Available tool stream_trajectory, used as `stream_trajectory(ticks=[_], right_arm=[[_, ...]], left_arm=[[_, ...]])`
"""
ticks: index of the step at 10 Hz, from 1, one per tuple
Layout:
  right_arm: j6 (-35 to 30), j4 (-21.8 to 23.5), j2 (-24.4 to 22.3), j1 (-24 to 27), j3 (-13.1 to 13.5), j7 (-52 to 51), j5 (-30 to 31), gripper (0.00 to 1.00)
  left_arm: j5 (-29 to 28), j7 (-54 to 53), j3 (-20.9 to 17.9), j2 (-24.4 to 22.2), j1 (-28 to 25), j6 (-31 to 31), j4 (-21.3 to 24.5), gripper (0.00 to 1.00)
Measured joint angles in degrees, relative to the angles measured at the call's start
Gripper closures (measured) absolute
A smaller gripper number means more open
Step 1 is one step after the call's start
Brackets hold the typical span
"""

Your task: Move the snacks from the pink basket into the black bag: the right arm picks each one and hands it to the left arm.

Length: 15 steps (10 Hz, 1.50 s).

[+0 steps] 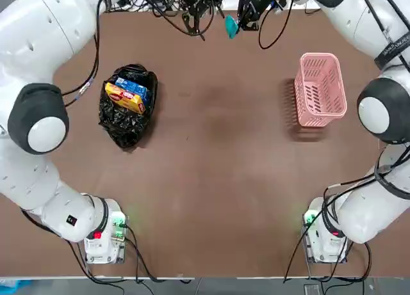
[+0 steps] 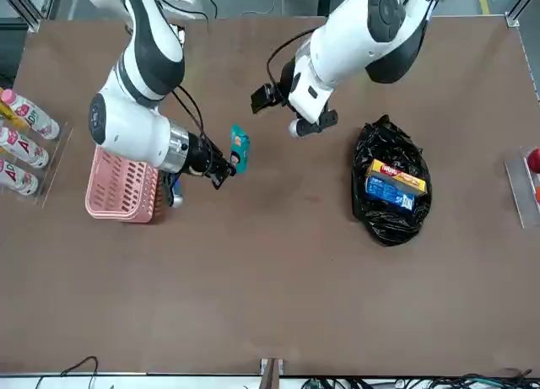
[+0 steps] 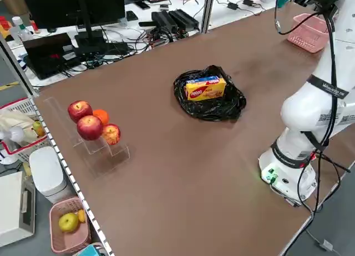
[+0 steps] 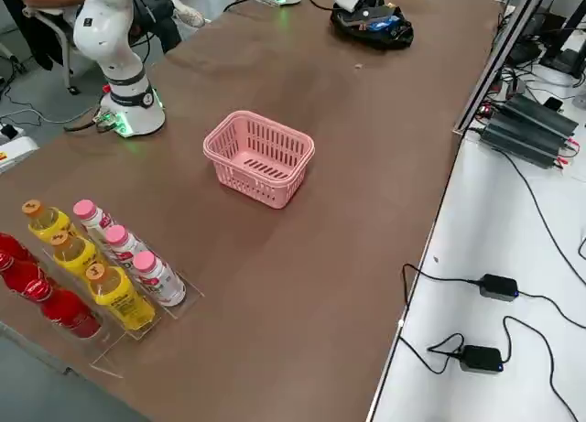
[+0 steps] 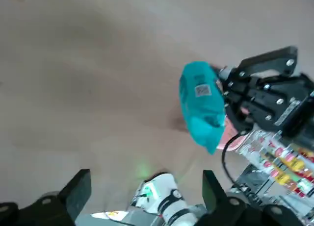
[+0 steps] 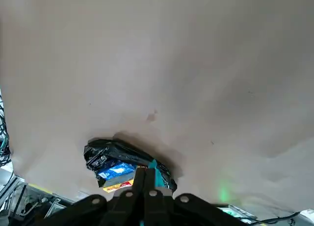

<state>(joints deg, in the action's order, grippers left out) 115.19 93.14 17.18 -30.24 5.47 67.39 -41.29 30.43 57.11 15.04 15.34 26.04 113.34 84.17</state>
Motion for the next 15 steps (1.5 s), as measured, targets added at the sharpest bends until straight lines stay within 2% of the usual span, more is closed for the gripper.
stream_trajectory(ticks=[2,4,8,12,15], right_arm=[[0.00,-0.36,0.05,-0.28,0.00,1.23,-0.04,0.99],[0.00,-0.59,0.06,-1.09,0.00,2.36,-0.05,0.99],[0.06,-0.72,0.11,-1.36,0.05,3.08,-0.05,0.99],[0.06,-0.99,0.16,-1.39,0.09,3.19,-0.05,0.99],[0.06,-1.05,0.17,-1.49,0.08,3.22,-0.05,0.99]], left_arm=[[0.00,2.31,0.03,1.70,1.31,3.50,0.03,0.00],[0.00,2.63,-0.02,2.96,1.61,4.35,0.02,0.00],[0.00,4.21,-0.35,3.26,1.53,5.92,-0.08,0.07],[0.00,4.83,-0.46,3.34,1.52,7.13,-0.37,0.06],[-3.63,8.12,-0.29,3.34,2.66,7.26,-1.15,0.04]])
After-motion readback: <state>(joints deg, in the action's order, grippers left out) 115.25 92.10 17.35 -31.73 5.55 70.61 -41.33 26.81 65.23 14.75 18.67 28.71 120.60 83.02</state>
